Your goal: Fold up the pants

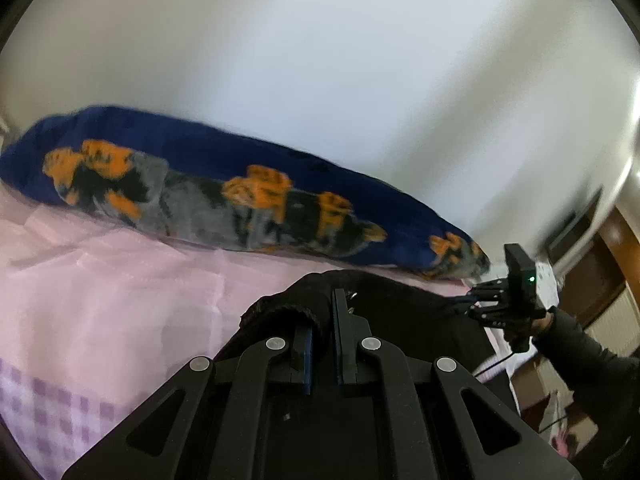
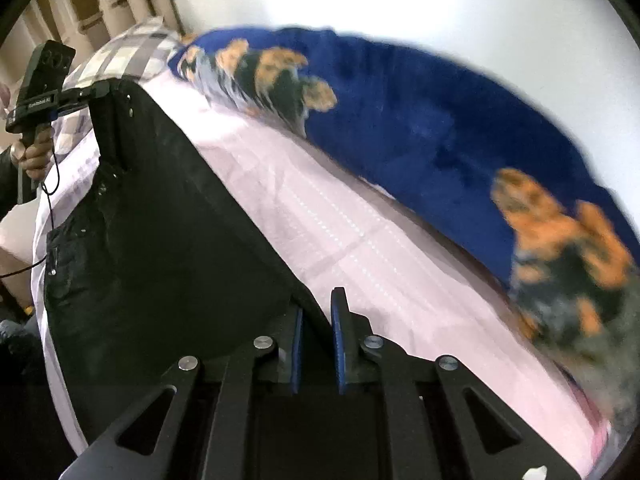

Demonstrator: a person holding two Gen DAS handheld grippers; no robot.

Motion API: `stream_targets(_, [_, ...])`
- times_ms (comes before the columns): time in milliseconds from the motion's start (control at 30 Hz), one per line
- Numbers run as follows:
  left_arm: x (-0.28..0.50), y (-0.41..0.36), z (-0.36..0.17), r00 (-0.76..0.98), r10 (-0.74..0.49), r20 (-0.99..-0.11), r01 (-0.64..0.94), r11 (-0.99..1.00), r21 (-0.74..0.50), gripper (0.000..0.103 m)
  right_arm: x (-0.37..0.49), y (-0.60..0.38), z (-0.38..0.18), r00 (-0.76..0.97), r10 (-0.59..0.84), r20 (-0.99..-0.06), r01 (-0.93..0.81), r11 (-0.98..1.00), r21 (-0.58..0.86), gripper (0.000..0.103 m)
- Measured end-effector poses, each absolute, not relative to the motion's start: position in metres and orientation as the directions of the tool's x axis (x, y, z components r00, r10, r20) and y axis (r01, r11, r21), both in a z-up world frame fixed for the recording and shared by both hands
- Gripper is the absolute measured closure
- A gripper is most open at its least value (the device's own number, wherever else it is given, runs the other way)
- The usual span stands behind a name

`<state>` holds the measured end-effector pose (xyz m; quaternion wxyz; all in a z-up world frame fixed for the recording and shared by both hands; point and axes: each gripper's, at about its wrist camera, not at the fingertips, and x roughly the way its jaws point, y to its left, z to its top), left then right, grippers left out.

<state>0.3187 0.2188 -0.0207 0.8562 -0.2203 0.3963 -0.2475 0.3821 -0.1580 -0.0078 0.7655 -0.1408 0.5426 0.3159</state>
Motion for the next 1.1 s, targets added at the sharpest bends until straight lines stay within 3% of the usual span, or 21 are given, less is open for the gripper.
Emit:
stream_targets(233, [0.243,0.212,0.015,0.529,-0.636,-0.562,0.348,0.766,-0.541,0.095,0.289,-0.171,0.038,0.342,0.308,-0.888,-0.555,0.829,0.074,0.094])
stream_targets(433, [0.173,0.213,-0.002,0.459,-0.65,-0.606,0.341,0.759,-0.555,0.093,0.213,-0.176,0.026,0.309,0.323,-0.894,-0.506,0.852,0.133,0.095])
stream_targets(800, [0.103,0.196,-0.073,0.29,-0.513,-0.808,0.299,0.85,-0.433,0.088,0.15,-0.165,-0.032,0.247,0.239,-0.939,-0.456,0.884,0.105,0.091])
stream_targets(867, [0.098,0.195,-0.073,0.305,-0.5,-0.81,0.292,0.859,-0.42,0.084,0.146,-0.162,-0.032,0.267,0.21,-0.941,-0.446,0.892,0.072,0.088])
stream_targets(933, [0.097,0.195,-0.07,0.315,-0.475,-0.822,0.268,0.875,-0.403,0.079,0.143,-0.161,-0.029,0.281,0.196,-0.94,-0.432,0.9,0.059,0.073])
stream_targets(1033, [0.094,0.196,-0.061,0.316,-0.417,-0.852,0.22,0.906,-0.362,0.057,0.132,-0.163,-0.02,0.304,0.193,-0.933,-0.396,0.916,0.06,0.062])
stream_targets(1100, [0.09,0.202,-0.056,0.317,-0.409,-0.856,0.186,0.912,-0.366,0.051,0.124,-0.167,-0.011,0.321,0.211,-0.923,-0.37,0.925,0.084,0.059])
